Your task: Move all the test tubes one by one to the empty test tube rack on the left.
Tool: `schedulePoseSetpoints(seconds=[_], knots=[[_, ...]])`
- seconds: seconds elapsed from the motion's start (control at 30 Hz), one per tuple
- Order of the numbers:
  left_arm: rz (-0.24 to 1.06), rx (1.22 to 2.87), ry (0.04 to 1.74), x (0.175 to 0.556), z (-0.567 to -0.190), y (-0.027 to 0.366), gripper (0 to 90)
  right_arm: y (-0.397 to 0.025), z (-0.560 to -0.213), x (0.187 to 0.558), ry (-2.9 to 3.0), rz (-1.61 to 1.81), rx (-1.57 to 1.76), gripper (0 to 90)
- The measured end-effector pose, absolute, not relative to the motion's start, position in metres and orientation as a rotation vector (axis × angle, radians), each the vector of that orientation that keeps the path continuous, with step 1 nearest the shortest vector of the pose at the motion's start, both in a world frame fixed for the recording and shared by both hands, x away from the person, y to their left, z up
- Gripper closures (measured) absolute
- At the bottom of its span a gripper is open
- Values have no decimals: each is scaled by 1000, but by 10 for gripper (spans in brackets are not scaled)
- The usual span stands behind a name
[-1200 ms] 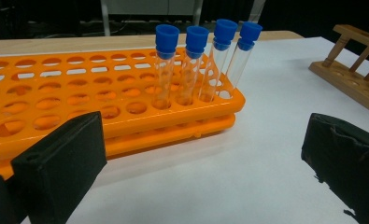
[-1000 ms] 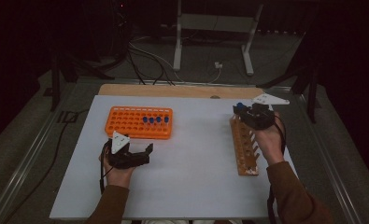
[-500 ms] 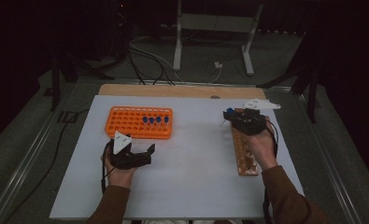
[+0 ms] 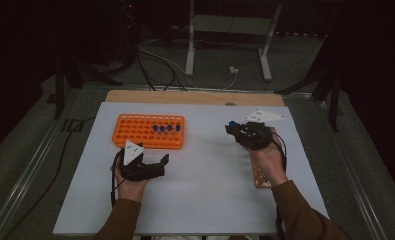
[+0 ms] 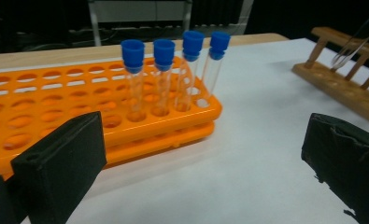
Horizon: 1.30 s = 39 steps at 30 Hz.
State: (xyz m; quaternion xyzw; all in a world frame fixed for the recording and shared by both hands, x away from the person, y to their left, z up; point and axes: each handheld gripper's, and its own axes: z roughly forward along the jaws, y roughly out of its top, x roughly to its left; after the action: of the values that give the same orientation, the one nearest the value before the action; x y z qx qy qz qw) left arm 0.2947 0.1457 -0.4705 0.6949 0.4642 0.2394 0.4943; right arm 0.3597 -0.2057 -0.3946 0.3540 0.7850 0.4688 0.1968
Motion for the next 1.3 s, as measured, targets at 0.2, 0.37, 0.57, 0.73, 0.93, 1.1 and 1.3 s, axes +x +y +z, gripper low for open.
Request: schedulePoseSetpoints(seconds=[0.2,0.37,0.57,0.73,0.93,1.1,1.3], knots=[[570,1690,1087,294,-467,136,9,-194,-398,356,2234,1332,972,772],[569,1724,1047,291,-465,125,10,-186,-401,354,2260,1348,961,772],[575,1769,1000,291,-460,112,11,-173,-404,353,2297,1368,940,772],[570,1780,971,295,-454,101,30,-160,-405,350,2327,1380,910,772],[565,1781,953,299,-449,90,43,-150,-406,348,2353,1381,887,771],[566,1817,915,301,-447,79,64,-143,-408,347,2373,1383,878,772],[564,1844,871,303,-449,64,108,-135,-410,345,2397,1400,863,771]])
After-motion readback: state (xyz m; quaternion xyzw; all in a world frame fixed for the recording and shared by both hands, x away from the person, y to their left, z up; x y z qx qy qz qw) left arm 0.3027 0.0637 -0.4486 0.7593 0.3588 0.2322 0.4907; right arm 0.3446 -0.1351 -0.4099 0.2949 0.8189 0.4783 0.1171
